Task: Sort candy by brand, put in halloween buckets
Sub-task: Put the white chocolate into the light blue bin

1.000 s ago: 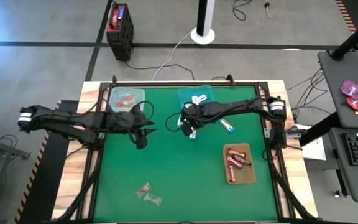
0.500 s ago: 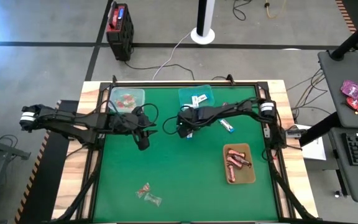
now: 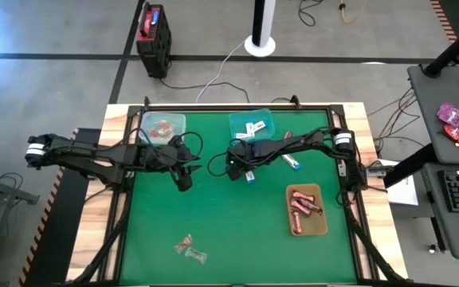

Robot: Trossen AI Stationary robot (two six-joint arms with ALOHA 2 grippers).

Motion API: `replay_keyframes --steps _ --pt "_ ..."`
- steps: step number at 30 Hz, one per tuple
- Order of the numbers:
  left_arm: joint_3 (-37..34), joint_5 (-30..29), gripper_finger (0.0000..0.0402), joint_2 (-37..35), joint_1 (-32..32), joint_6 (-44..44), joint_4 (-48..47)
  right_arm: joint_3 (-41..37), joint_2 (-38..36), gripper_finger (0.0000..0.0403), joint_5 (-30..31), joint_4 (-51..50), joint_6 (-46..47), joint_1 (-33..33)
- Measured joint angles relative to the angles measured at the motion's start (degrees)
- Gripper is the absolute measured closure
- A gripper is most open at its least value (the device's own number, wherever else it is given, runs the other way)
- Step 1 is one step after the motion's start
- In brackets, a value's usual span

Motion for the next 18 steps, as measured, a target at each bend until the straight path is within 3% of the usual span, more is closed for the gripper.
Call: replay_keyframes --steps 3,10,18 --pt "0.0 0.0 0.0284 0.0 0.01 -0.08 0.05 0.0 -0.01 0.0385 0.21 0.02 -0.78 0.35" --pt "0.0 0.0 0.0284 0.0 0.0 -0.46 0.16 0.0 -1.76 0.0394 0.4 0.13 -3.01 0.67" --pt "0.0 0.09 0.0284 0.0 -1.3 -0.66 0.21 0.79 -12.96 0.0395 1.83 1.02 -10.41 0.8"
